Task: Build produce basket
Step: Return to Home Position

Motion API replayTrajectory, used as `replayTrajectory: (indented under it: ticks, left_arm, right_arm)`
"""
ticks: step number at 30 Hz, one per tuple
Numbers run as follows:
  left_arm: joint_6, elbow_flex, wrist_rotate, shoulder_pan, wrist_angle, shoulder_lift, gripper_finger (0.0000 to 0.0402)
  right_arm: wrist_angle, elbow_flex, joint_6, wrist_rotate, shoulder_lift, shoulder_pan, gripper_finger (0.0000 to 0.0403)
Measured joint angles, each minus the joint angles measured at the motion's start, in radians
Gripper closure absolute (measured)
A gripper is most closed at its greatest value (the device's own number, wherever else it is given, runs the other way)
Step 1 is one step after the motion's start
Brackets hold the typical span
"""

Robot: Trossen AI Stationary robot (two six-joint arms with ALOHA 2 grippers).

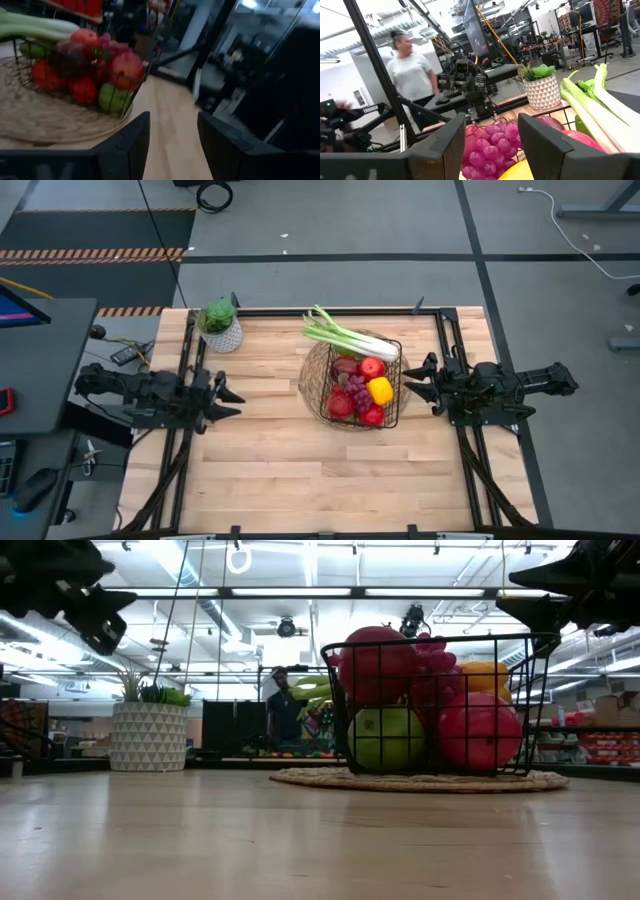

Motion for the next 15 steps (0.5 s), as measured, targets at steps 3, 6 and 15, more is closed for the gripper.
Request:
replayTrajectory:
  ticks: [3, 6, 15]
  left_arm:
    - [-0.023, 0.001, 0.0, 0.0, 0.047, -0.002, 0.023]
    - [-0.017, 0.001, 0.0, 0.0, 0.05, -0.002, 0.023]
    - [0.128, -0.003, 0.035, -0.038, 0.055, -0.047, 0.023]
  right_arm:
    - [0.003, 0.0, 0.0, 0.0, 0.0, 0.0, 0.0215]
    - [0.012, 0.0, 0.0, 0.0, 0.0, 0.0, 0.0215]
    - [0.019, 0.0, 0.0, -0.001, 0.0, 0.0, 0.0215]
